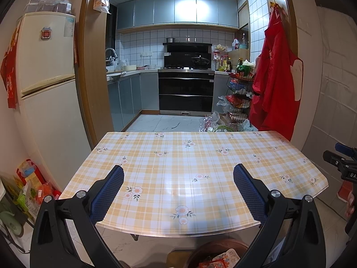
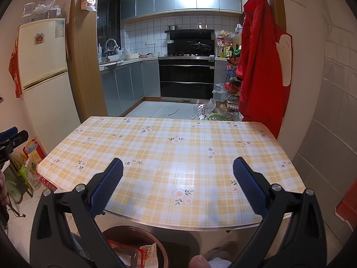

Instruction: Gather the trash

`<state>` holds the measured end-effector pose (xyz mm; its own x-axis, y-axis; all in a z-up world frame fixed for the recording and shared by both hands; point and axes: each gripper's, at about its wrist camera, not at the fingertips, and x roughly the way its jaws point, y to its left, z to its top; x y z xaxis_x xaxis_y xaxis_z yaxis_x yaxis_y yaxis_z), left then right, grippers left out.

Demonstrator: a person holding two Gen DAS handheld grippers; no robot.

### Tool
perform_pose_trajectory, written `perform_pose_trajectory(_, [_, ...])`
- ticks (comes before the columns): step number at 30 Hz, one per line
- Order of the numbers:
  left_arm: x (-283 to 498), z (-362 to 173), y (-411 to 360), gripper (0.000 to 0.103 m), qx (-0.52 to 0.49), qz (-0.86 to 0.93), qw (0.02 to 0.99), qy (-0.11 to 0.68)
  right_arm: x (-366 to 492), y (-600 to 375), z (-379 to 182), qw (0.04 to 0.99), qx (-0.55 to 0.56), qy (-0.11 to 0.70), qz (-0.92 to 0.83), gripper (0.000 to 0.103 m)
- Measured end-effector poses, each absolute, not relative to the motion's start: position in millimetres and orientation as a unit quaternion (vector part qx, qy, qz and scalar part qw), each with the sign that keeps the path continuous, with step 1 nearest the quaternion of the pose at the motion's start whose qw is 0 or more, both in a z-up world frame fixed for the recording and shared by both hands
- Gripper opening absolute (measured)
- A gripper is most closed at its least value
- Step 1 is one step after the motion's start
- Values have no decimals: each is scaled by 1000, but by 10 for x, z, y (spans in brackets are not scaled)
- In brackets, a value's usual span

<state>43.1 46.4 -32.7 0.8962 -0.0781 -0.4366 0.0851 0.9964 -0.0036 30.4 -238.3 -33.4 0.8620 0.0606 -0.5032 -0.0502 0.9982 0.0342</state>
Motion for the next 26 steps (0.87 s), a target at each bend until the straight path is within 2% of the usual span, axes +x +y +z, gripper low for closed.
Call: perform_pose_trajectory(26, [527,-405,488,96,15,-43,971,236,386,-2351,-400,962,7,271,30,97])
